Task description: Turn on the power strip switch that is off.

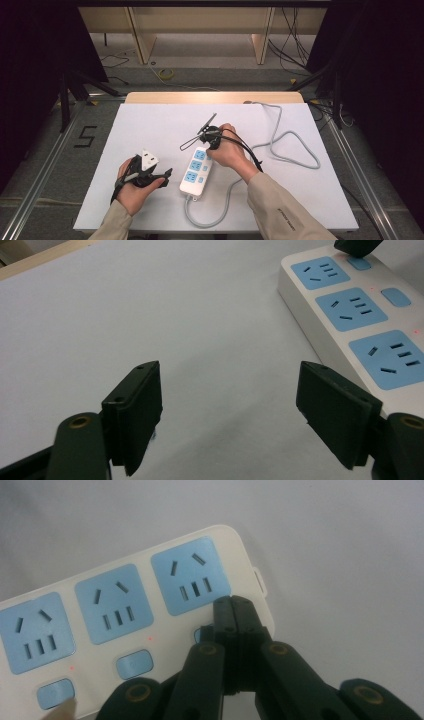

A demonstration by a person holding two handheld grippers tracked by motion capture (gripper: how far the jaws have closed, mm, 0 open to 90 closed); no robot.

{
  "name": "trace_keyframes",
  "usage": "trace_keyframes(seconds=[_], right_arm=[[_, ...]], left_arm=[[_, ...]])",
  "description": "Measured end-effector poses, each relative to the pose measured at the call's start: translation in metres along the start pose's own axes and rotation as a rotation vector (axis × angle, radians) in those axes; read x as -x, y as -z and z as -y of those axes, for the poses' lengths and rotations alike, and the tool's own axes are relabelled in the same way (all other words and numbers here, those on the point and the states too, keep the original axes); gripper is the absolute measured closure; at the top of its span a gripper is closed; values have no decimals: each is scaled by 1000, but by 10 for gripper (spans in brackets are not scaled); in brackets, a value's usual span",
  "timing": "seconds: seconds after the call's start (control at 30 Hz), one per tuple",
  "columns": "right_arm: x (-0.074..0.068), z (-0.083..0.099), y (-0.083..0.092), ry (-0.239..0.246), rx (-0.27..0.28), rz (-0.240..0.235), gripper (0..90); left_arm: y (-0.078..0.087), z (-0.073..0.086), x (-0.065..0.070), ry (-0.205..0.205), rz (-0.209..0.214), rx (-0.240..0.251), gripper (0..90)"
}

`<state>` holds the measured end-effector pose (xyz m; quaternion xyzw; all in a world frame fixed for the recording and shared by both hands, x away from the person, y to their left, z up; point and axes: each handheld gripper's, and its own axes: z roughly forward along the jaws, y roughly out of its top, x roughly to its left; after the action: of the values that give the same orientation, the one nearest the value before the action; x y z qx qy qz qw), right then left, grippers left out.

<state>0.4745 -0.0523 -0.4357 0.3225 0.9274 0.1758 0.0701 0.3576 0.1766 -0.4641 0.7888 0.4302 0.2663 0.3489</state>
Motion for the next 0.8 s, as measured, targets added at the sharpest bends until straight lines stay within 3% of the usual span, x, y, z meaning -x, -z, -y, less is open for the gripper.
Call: trace_keyframes(seconds=[0.13,0.33,0.57,0.67,0.8], right_arm=[[0,0,0,19,-3,4,900],[-2,0,3,21,-6,-26,900],[-2,0,3,16,-9,-30,900],[-4,-1,1,15,-2,-81,900],[-6,-3,1,35,-13,-59,900]], left_arm=[[0,0,1,-3,0,0,262],[0,0,0,-2,1,-4,262],[0,0,0,-2,1,-2,262],[0,0,0,-1,1,-2,262],[1,0,-1,-1,1,-2,262]])
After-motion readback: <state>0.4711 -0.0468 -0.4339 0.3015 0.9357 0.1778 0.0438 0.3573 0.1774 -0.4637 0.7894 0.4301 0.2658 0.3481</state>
